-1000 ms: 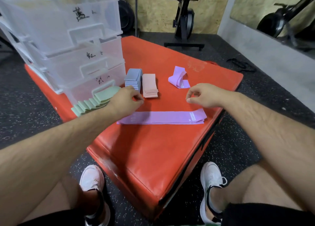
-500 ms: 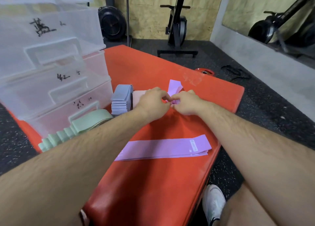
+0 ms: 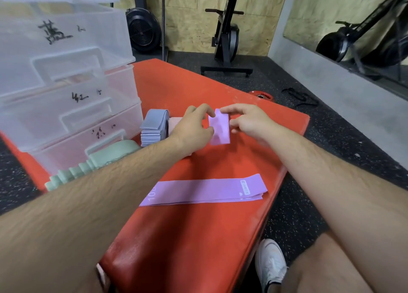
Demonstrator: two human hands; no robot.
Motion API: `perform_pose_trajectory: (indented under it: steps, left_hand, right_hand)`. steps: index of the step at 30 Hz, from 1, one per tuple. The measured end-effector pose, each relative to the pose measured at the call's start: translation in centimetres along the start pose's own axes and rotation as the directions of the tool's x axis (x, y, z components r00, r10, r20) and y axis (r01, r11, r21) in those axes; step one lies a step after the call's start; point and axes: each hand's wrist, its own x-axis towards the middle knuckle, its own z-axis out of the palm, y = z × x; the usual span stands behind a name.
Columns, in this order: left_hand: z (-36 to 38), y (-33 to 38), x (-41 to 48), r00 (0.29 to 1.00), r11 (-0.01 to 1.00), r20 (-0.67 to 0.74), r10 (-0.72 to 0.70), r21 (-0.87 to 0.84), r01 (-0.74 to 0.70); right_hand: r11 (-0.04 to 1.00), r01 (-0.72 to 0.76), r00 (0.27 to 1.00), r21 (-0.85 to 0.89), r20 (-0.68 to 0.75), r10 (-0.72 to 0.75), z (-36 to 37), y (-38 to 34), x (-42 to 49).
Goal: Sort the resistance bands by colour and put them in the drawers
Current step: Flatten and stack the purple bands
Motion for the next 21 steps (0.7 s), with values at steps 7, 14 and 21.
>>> perform_pose_trajectory:
  steps: [7,14,21]
  left_hand:
    - [-0.1,2.0,-2.8,0.987,0.918,0.161,-0.028,-0.386,0.089]
    - [0.1,3.1,-4.5,0.992,0.962,0.093,0.088,-0.267,-0.060]
    - [0.3,2.4,-4.7,0.963,0.977,-0.164,0.213,0.007,-0.214]
  right_hand:
    - [0.983,0.078,0.997,0.165,-0.030,-0.074,-1.1,-0.9,-3.3]
    - [0.994,0.100,0.995,0.035,-0.022,-0.099,-1.6,-0.8,-5.0]
    - [0.924,0.215,0.973,-0.315,-0.011,-0.230,-1.6,-0.7,-4.7]
